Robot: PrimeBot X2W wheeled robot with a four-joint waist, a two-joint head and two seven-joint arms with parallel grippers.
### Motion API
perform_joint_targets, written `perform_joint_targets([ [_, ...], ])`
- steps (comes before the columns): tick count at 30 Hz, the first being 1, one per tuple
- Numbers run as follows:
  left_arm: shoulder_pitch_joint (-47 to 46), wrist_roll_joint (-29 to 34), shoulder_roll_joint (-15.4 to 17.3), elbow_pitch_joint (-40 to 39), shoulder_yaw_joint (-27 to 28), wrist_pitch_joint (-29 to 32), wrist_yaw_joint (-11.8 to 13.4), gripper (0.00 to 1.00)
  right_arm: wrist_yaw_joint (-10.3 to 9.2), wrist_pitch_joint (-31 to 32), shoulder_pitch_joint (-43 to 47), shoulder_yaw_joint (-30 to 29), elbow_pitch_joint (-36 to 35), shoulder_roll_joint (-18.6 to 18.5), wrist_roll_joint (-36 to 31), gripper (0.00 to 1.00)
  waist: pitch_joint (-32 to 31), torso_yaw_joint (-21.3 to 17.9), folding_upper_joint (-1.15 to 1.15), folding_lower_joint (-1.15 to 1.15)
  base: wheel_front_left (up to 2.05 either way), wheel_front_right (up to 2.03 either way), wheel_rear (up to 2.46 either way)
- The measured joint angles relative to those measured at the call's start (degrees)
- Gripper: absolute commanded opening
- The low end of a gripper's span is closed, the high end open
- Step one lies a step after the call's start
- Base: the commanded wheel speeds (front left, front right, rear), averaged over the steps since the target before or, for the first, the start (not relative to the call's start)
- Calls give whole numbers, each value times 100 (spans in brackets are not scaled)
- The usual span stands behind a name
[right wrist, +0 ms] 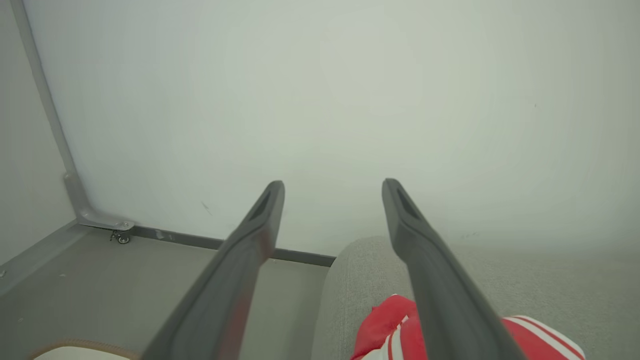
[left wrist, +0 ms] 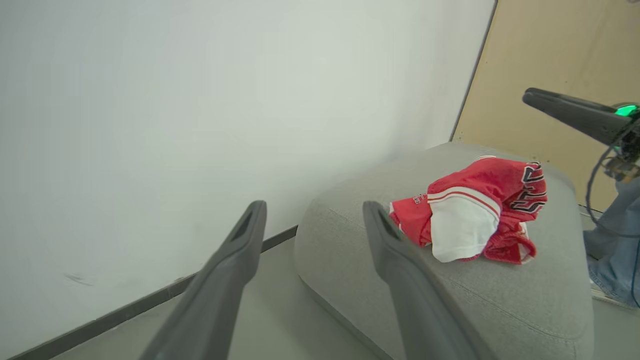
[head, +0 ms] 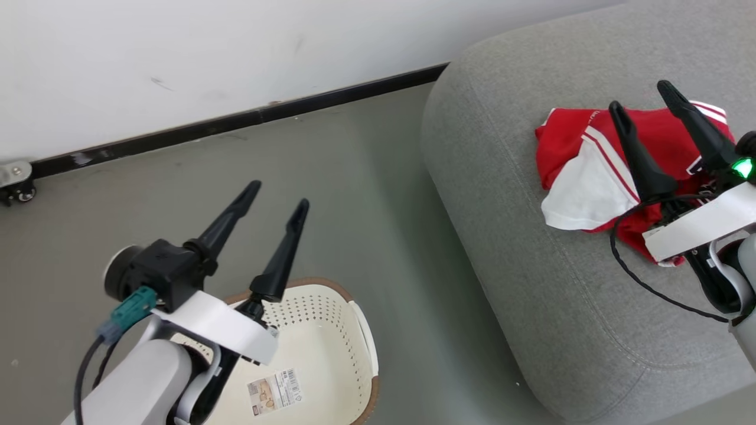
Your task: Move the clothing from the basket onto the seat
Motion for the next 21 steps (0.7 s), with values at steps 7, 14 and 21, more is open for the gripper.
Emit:
perform_joint_targets([
  [7,339,24,-56,-190,595,-1,389,100,0,-60,-64,-108,151,209,-497,100,-117,289,0,0,0,0,0],
  [14,793,163,-152,-271,1001,-5,724,100,0,-105,-75,-142,288,678,-727,100,-256,599,0,0,0,0,0],
  [21,1180,285,-327,-342,1391,-5,1003,100,0,-131,103,-177,470,1068,-827,100,-407,905,0,0,0,0,0],
])
